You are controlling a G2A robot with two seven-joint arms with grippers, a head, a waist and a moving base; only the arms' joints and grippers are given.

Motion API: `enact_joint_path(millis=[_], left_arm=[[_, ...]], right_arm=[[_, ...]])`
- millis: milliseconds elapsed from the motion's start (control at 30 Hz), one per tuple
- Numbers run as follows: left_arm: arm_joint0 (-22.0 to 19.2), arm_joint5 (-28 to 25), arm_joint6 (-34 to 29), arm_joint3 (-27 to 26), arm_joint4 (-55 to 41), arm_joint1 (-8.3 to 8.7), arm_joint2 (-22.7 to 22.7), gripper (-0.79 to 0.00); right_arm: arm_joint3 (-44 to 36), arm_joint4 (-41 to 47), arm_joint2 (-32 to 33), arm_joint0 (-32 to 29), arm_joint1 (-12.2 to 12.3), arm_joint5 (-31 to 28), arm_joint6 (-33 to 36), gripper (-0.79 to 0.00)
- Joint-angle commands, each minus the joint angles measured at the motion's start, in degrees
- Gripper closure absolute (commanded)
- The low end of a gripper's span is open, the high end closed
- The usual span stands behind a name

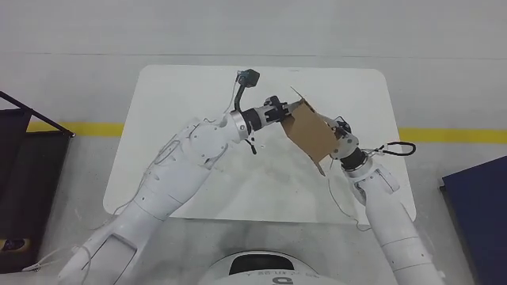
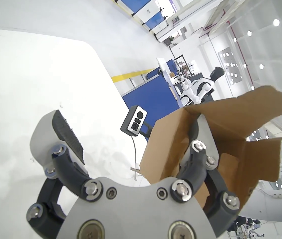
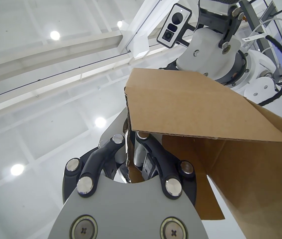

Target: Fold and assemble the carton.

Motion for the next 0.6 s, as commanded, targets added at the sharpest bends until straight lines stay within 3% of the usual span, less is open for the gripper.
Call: enact_joint_path(millis=[0, 67, 100, 333, 400, 467, 567], left_arm=[[0.07, -0.08, -1.30, -0.25, 0.31, 0.17, -0.45, -0.785], [0.05, -0.26, -2.46, -0.44, 0.64, 0.37, -1.08, -0.785], [0.10, -0.32, -2.89, -0.60, 0.74, 0.46, -1.39, -0.736], [0.73, -0.32, -5.12, -1.28, 0.58, 0.83, -2.60, -0.705], [0.81, -0.29, -5.88, -1.58, 1.06, 0.86, -2.37, -0.720], [0.79, -0.20, -6.20, -1.83, 1.41, 0.83, -2.08, -0.785], [0.62, -0.05, -6.14, -2.36, 1.51, 0.72, -1.72, -0.785]], right_arm=[[0.00, -0.20, -0.15, 0.09, 0.00, 0.04, 0.31, 0.000], [-0.02, -0.39, -0.32, 0.17, 0.01, 0.09, 0.55, 0.000], [-0.02, -0.49, -0.40, 0.18, 0.01, 0.10, 0.60, 0.000], [0.00, -0.45, -0.56, -0.08, 0.01, -0.25, 0.83, 0.000], [-0.14, -0.45, -0.47, -0.34, 0.03, -0.47, 0.75, 0.000], [-0.38, -0.49, -0.32, -0.68, 0.08, -0.53, 0.89, 0.000], [-0.67, -0.53, -0.02, -1.29, 0.17, -0.65, 1.22, 0.000]])
